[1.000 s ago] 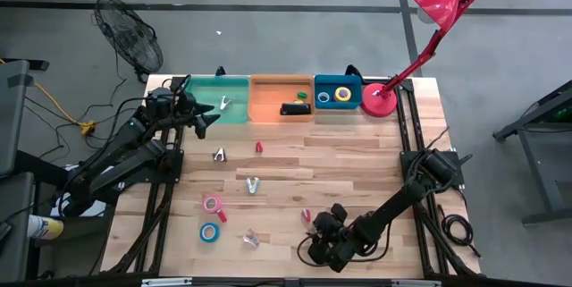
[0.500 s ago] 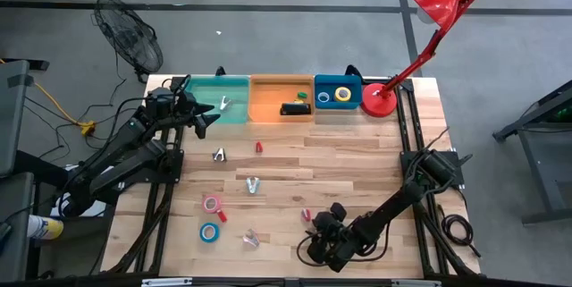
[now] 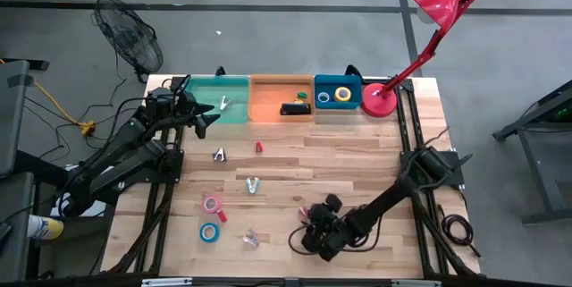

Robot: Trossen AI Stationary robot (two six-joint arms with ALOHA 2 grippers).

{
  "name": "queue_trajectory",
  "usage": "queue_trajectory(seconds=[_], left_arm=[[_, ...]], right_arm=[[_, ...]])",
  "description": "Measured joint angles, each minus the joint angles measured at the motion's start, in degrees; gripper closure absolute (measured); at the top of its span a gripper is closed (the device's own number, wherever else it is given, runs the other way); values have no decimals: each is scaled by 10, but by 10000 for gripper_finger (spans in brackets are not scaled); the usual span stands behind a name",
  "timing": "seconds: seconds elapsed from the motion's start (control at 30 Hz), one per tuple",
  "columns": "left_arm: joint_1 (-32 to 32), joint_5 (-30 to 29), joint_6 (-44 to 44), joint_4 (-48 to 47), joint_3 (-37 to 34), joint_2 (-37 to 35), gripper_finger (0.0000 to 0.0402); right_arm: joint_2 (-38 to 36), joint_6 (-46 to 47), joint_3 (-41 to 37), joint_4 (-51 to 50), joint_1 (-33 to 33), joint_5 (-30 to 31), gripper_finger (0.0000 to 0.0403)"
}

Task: Pick and place Stapler, Stapler remover, tape
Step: Put the bottom right red stapler into the orange bin

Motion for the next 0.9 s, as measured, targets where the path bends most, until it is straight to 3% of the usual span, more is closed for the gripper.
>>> queue_trajectory(seconds=[0.33,0.7,0.9], left_arm=[[0,0,0,0,0,0,170],[0,0,0,0,0,0,170],[0,0,0,0,0,0,170]], right_arm=[[0,-38,0,-1,-26,-15,216],[0,-94,0,-1,-27,-26,332],[-1,-139,0,0,-31,-20,338]])
